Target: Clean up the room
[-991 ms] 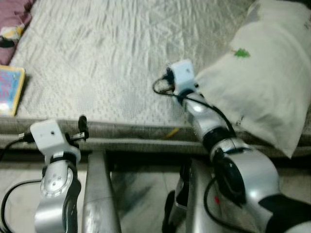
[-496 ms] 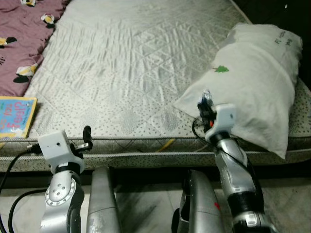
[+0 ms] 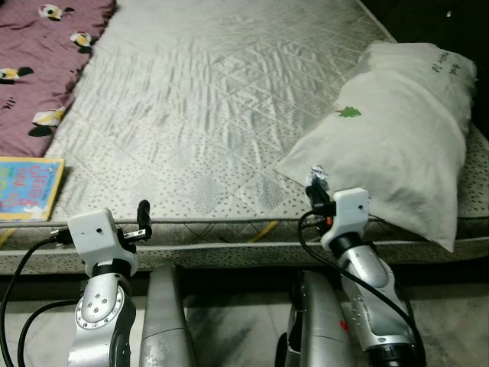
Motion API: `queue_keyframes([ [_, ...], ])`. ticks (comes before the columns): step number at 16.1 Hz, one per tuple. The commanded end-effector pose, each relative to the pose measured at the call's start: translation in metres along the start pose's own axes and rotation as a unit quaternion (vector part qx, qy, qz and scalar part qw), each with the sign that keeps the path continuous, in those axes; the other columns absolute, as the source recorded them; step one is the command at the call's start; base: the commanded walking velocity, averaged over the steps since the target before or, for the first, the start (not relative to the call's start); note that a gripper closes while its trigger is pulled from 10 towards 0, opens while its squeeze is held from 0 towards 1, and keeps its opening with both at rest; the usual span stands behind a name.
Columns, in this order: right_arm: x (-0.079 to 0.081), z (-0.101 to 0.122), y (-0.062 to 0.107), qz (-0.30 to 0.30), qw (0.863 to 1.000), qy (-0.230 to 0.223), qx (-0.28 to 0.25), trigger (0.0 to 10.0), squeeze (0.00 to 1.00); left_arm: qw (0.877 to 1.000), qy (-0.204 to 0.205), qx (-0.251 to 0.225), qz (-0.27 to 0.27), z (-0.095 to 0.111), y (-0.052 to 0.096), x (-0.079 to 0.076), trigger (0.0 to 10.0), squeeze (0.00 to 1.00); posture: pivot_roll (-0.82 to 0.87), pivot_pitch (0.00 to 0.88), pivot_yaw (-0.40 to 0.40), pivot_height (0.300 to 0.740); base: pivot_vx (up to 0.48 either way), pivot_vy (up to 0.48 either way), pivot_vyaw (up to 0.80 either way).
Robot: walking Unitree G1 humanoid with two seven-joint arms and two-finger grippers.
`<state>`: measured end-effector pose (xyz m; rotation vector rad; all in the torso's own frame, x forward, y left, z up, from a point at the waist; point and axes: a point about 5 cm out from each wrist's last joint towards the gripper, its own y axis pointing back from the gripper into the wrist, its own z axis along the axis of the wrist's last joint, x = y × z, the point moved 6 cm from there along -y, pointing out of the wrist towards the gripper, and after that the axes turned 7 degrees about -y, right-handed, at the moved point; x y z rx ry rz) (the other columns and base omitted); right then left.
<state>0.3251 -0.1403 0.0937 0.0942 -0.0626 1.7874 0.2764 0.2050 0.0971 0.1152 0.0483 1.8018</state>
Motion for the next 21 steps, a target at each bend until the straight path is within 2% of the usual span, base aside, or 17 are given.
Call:
queue_keyframes([
  [1,-0.007,0.003,0.005,-0.015,1.000,-0.023,-0.005,10.0,0.00,1.000,-0.014,0.012,0.000,-0.009,0.002,0.002,10.0,0.00,-0.03,0.029,0.028,0.533,0.000,0.000,0.00],
  [3,-0.007,0.003,0.007,-0.021,1.000,-0.019,-0.002,10.0,0.00,1.000,-0.010,0.027,-0.006,-0.017,0.006,-0.002,10.0,0.00,-0.04,0.025,0.031,0.533,0.000,0.000,0.00],
  [6,0.004,0.008,0.002,-0.009,0.999,-0.035,-0.008,10.0,0.00,1.000,-0.001,0.027,-0.010,-0.016,0.004,-0.007,10.0,0.00,-0.04,0.027,0.022,0.533,0.000,0.000,0.00],
  [9,0.004,0.018,-0.004,-0.009,0.999,-0.041,-0.022,10.0,0.00,1.000,-0.001,0.023,-0.015,-0.014,0.003,-0.010,10.0,0.00,-0.04,0.028,0.022,0.547,0.000,0.000,0.00],
  [14,0.002,0.019,-0.010,-0.009,0.999,-0.041,-0.016,10.0,0.00,1.000,0.001,0.020,-0.020,-0.014,0.002,-0.014,10.0,0.00,-0.04,0.033,0.005,0.572,0.000,0.000,0.00],
  [17,0.005,0.017,-0.013,-0.009,0.999,-0.049,-0.008,10.0,0.00,0.999,0.019,0.033,-0.006,-0.021,0.002,-0.011,10.0,0.00,-0.04,0.033,0.018,0.597,0.000,0.000,0.00],
  [21,0.003,0.012,-0.014,-0.021,0.998,-0.057,0.000,10.0,0.00,0.999,0.038,0.037,-0.013,-0.021,0.000,-0.015,10.0,0.00,-0.04,0.037,0.018,0.647,0.000,0.000,0.00],
])
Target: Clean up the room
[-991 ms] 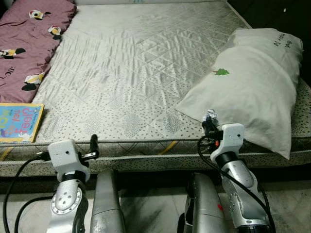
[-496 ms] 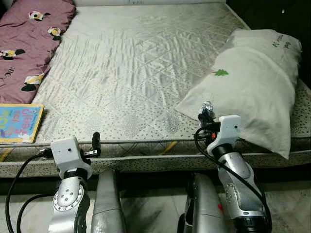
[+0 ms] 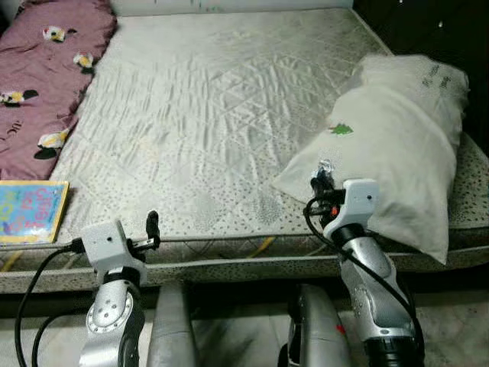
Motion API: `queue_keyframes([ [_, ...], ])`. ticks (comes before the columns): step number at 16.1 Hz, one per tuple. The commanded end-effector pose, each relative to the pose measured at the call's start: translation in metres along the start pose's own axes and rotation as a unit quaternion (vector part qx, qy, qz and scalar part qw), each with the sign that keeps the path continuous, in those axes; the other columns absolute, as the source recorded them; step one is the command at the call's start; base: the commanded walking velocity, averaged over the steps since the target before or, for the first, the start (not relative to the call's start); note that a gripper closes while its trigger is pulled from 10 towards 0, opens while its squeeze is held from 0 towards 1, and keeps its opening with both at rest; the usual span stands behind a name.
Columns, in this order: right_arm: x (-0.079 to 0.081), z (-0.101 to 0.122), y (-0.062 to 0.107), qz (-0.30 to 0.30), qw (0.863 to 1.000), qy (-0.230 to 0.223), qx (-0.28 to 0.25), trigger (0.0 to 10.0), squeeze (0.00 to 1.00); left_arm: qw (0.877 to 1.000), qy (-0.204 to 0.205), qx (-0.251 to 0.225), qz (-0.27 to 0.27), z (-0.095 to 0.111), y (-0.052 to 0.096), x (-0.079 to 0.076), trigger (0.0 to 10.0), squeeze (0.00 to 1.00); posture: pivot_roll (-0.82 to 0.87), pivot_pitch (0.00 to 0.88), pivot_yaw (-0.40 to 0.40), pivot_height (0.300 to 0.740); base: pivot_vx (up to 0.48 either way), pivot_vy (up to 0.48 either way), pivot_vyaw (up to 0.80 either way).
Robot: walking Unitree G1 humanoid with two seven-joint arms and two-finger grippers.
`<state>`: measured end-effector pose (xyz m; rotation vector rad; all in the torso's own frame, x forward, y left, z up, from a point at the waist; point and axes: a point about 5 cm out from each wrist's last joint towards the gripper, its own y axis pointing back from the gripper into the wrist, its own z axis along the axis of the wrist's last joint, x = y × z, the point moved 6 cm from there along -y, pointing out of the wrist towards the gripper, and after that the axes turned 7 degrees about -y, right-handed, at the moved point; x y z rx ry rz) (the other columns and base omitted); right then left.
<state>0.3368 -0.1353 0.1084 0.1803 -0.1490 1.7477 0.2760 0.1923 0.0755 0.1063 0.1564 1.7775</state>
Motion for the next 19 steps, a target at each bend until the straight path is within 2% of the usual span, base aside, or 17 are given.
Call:
queue_keyframes([
  [1,-0.003,-0.002,-0.002,-0.008,1.000,-0.005,0.006,10.0,0.00,1.000,0.008,0.001,0.000,0.001,-0.002,-0.001,10.0,0.00,-0.04,0.038,0.016,0.657,0.000,0.000,0.00],
  [4,-0.005,0.002,-0.006,-0.013,1.000,-0.003,0.002,10.0,0.00,1.000,0.002,-0.012,-0.009,0.010,-0.007,-0.008,10.0,0.00,-0.03,0.038,0.002,0.692,0.000,0.000,0.00],
  [8,-0.005,0.004,-0.011,-0.012,1.000,-0.002,0.001,10.0,0.00,1.000,-0.010,-0.020,-0.002,0.015,-0.012,0.000,10.0,0.00,-0.02,0.033,-0.002,0.740,0.000,0.000,0.00],
  [10,-0.006,0.003,-0.012,-0.013,1.000,-0.003,0.001,10.0,0.00,1.000,0.010,-0.015,-0.007,0.013,-0.011,-0.001,10.0,0.00,-0.02,0.032,-0.004,0.740,0.000,0.000,0.00],
  [15,-0.010,0.004,-0.013,-0.019,1.000,0.002,0.002,10.0,0.00,1.000,0.025,-0.006,-0.016,0.009,-0.010,-0.008,10.0,0.00,-0.03,0.025,-0.002,0.740,0.000,0.000,0.00],
  [17,-0.011,0.004,-0.012,-0.022,1.000,-0.018,-0.001,10.0,0.00,0.999,0.040,-0.005,-0.032,0.010,-0.010,-0.012,10.0,0.00,-0.03,0.026,-0.005,0.740,0.000,0.000,0.00],
  [19,-0.012,-0.002,-0.011,-0.025,1.000,-0.007,0.013,10.0,0.00,0.999,0.041,-0.006,-0.027,0.011,-0.011,-0.010,10.0,0.00,-0.03,0.029,-0.010,0.740,0.000,0.000,0.00],
])
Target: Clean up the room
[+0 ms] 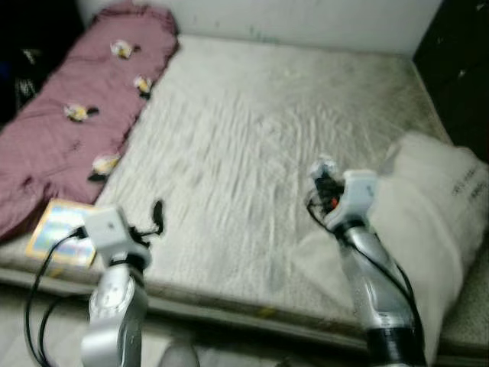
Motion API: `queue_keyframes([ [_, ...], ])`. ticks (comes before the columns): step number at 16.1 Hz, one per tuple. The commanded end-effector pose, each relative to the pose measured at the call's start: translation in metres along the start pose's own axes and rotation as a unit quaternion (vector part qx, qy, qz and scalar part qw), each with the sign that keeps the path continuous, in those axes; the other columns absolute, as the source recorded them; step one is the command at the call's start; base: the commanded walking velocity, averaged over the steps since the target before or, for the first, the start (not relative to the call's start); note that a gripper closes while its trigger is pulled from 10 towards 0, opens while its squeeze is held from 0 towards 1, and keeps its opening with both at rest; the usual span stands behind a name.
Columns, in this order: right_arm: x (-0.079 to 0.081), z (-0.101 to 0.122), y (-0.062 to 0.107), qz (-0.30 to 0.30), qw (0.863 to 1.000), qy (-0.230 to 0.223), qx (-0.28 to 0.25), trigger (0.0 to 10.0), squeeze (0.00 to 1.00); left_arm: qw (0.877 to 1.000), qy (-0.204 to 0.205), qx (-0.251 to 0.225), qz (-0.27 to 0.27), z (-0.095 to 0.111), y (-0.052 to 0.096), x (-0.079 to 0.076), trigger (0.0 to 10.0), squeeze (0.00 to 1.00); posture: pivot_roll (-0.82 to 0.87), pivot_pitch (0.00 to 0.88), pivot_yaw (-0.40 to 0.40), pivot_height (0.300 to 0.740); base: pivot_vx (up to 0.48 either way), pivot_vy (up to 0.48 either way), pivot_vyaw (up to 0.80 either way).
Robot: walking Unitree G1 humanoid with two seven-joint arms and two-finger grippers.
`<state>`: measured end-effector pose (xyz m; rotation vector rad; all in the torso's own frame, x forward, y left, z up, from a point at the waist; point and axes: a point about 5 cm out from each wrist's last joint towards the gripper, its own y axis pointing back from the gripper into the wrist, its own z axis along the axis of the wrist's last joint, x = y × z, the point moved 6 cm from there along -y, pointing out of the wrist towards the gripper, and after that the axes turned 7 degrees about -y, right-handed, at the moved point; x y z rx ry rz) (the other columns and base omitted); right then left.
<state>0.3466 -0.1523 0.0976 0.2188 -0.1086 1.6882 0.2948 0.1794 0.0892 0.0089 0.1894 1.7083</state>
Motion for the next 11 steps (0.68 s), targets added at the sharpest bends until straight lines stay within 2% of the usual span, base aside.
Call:
queue_keyframes([
  [1,0.0077,0.0010,-0.0035,0.006,1.000,-0.010,0.002,10.0,0.00,1.000,0.003,0.007,0.012,-0.0032,0.0017,0.0073,10.0,0.00,-0.03,0.029,-0.012,0.740,0.000,0.000,-0.80],
  [3,0.0087,0.0036,-0.0047,0.010,1.000,-0.009,-0.004,10.0,0.00,1.000,0.004,0.007,0.011,-0.0030,0.0008,0.0065,10.0,0.00,-0.03,0.029,-0.013,0.740,0.000,0.000,-0.80],
  [5,0.0081,0.0042,-0.0054,0.009,1.000,-0.010,-0.005,10.0,0.00,1.000,0.007,0.008,0.007,-0.0038,0.0011,0.0046,10.0,0.00,-0.03,0.031,-0.013,0.740,0.000,0.272,-0.80],
  [11,0.0069,0.0026,-0.0046,0.007,1.000,-0.011,-0.001,10.0,0.00,1.000,0.006,0.010,0.005,-0.0039,0.0012,0.0036,10.0,0.00,-0.03,0.035,-0.012,0.740,0.000,0.386,-0.58],
])
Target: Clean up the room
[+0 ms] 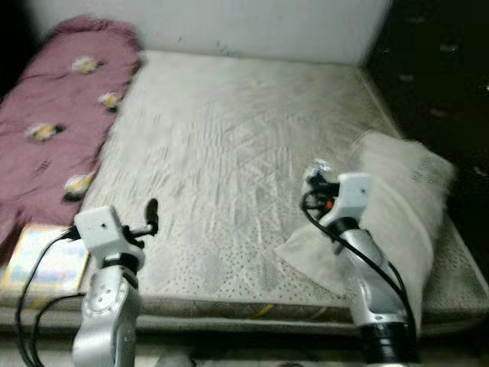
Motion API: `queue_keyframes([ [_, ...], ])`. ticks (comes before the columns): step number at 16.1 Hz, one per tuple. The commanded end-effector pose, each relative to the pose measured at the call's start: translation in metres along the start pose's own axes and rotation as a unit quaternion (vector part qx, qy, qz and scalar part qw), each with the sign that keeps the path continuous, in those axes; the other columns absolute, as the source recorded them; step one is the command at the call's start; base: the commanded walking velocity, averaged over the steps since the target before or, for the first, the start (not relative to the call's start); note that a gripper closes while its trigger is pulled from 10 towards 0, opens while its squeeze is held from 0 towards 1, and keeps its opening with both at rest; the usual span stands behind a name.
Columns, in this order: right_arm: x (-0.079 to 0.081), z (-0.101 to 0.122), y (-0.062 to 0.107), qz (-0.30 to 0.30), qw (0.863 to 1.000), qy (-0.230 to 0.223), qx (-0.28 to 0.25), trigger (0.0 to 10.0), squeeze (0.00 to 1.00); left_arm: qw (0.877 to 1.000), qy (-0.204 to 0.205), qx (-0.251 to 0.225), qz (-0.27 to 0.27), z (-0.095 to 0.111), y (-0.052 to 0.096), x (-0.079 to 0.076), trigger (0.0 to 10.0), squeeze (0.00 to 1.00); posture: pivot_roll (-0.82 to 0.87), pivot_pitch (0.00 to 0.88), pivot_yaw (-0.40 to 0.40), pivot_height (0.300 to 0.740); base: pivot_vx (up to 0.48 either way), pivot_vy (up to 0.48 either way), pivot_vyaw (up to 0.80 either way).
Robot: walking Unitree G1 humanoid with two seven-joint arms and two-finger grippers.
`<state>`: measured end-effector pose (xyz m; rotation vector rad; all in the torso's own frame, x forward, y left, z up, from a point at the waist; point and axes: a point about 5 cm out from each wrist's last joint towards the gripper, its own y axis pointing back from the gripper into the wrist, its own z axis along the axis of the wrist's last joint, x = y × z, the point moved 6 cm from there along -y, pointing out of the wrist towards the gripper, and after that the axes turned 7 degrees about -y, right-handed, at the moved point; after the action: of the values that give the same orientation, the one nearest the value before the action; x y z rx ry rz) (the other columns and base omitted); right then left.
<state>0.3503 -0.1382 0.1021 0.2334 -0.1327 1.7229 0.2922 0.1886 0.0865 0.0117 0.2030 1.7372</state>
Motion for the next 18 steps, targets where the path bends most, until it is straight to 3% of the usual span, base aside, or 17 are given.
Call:
queue_keyframes([
  [1,-0.007,0.000,0.001,-0.011,1.000,0.000,0.001,10.0,0.00,1.000,0.001,0.005,-0.010,-0.002,0.000,-0.006,10.0,0.00,-0.03,0.035,-0.012,0.740,0.000,0.398,-0.58],
  [10,-0.007,-0.002,0.002,-0.012,1.000,0.001,0.004,10.0,0.00,1.000,-0.002,0.001,-0.006,0.001,0.000,-0.005,10.0,0.00,-0.03,0.043,-0.008,0.740,0.000,0.406,-0.48],
  [13,-0.005,-0.002,0.001,-0.007,1.000,0.000,0.001,10.0,0.00,1.000,-0.003,0.000,-0.004,0.001,-0.001,-0.004,10.0,0.00,-0.03,0.046,-0.010,0.740,0.000,0.259,0.00],
  [15,0.001,0.003,0.000,0.013,1.000,0.022,-0.010,10.0,0.00,1.000,-0.006,-0.003,-0.003,0.002,0.000,-0.005,10.0,0.00,-0.02,0.047,-0.010,0.740,0.000,0.000,0.00],
  [18,0.003,0.002,0.000,0.015,1.000,0.020,-0.009,10.0,0.00,1.000,-0.003,-0.002,-0.005,0.002,0.000,-0.005,10.0,0.00,-0.02,0.047,-0.009,0.740,0.000,0.280,0.79],
])
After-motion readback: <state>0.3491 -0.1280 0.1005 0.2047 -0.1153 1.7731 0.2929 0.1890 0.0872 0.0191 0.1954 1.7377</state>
